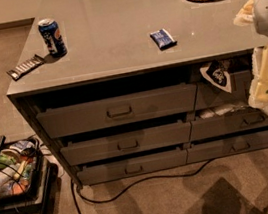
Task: Open bottom drawer
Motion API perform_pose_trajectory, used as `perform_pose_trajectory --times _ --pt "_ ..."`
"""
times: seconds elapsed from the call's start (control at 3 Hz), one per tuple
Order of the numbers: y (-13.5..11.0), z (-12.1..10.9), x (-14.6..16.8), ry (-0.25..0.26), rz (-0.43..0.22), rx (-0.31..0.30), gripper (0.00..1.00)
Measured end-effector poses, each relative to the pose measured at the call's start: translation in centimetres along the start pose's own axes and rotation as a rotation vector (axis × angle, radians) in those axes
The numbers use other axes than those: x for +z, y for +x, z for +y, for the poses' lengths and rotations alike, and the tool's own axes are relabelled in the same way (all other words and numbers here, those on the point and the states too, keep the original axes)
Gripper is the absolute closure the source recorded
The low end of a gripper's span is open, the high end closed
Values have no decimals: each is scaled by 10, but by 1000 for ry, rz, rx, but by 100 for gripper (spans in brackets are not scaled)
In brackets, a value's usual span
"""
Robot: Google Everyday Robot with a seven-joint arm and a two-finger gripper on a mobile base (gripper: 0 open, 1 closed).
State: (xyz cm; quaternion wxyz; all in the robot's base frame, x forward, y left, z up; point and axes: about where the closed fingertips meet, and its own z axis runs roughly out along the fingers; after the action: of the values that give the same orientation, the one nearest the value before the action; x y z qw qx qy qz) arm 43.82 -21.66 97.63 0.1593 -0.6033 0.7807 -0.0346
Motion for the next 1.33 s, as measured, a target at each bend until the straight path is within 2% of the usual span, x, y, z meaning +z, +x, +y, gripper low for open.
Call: perform_pose_trajectory --times 0.67,1.0,1.33 --pt "-1 -2 0 9 -14 -15 0" --pt "1 1 22 12 -112 -58 0" --pt "-10 19 49 52 -255 -133 0"
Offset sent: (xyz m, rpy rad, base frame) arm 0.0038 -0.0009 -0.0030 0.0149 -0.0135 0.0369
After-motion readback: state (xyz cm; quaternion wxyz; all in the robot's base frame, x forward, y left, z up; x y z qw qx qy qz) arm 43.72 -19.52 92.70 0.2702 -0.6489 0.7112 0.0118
